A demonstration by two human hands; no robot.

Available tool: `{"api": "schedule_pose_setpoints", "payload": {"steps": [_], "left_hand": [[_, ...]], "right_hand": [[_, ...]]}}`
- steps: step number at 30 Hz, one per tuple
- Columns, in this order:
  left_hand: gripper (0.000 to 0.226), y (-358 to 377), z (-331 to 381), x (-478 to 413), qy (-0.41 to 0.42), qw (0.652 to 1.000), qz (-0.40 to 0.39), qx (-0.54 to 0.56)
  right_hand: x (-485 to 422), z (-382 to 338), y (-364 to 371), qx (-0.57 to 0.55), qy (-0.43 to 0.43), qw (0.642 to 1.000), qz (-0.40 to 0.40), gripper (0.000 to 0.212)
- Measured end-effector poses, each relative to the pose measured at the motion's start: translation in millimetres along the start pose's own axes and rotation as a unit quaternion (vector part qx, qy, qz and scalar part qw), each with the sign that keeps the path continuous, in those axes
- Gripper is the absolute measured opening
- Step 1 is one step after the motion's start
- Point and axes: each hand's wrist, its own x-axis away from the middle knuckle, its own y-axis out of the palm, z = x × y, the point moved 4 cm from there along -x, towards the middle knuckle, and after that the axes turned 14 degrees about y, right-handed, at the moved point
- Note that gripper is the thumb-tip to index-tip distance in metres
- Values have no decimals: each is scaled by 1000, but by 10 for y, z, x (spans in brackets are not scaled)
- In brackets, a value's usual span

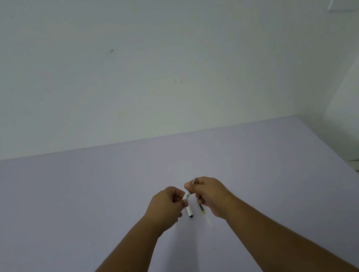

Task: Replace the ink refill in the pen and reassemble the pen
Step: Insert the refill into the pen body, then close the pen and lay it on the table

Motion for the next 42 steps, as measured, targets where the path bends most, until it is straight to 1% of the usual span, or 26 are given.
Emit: {"api": "schedule_pose_setpoints", "payload": {"steps": [2,4,7,8,9,11,12,14,16,18,21,24,27,30,31,33,35,36,38,40,42], "left_hand": [[7,25,-14,1,-1,1000,-1,0],[4,31,-35,-1,-9,1000,3,10],[3,15,-50,-13,-16,1000,9,18],[4,15,-48,-19,-13,1000,9,14],[4,17,-45,-26,-8,1000,7,6],[3,26,-41,-33,-1,1000,5,-6],[3,26,-41,-37,-1,1000,6,-5],[4,17,-47,-44,-6,1000,10,6],[4,5,-47,-52,-8,1000,11,5],[4,1,-35,-59,0,1000,9,-11],[4,4,-20,-67,22,998,14,-56],[3,-1,-8,-79,41,993,31,-104],[2,-12,9,-105,56,985,58,-153],[6,-22,-13,-137,56,983,68,-163],[5,-30,-40,-146,49,984,65,-155],[4,-56,-104,-170,23,990,61,-127],[8,-106,-257,-211,-29,996,68,-58],[10,-113,-292,-194,-54,996,74,-13],[15,-115,-368,-171,-97,990,77,70],[15,-100,-447,-180,-123,983,70,119],[12,-92,-503,-186,-137,977,70,148]], "right_hand": [[-6,-1,-19,51,22,998,41,34],[-5,3,-17,63,34,997,42,38],[2,6,-14,1,13,1000,-7,24],[0,1,-19,-1,1,1000,-8,20],[-7,-2,-27,11,-1,1000,5,19],[-22,0,-44,45,18,998,45,30],[-29,4,-41,52,28,997,50,34],[-46,16,-27,28,34,999,20,34],[-47,5,-9,-1,16,1000,-13,21],[-61,-4,-13,17,3,1000,-2,13],[-99,-26,-9,54,18,998,32,23],[-119,-65,4,49,43,997,45,30],[-145,-111,16,20,59,996,57,32],[-178,-136,34,29,69,995,67,30],[-198,-134,47,43,71,994,65,31],[-236,-113,51,66,76,993,59,43],[-348,-77,44,95,79,989,83,50],[-357,-53,-1,125,66,983,113,49],[-419,15,-37,222,29,961,159,41],[-519,133,22,309,26,935,172,30],[-631,266,113,346,43,922,170,24]]}}
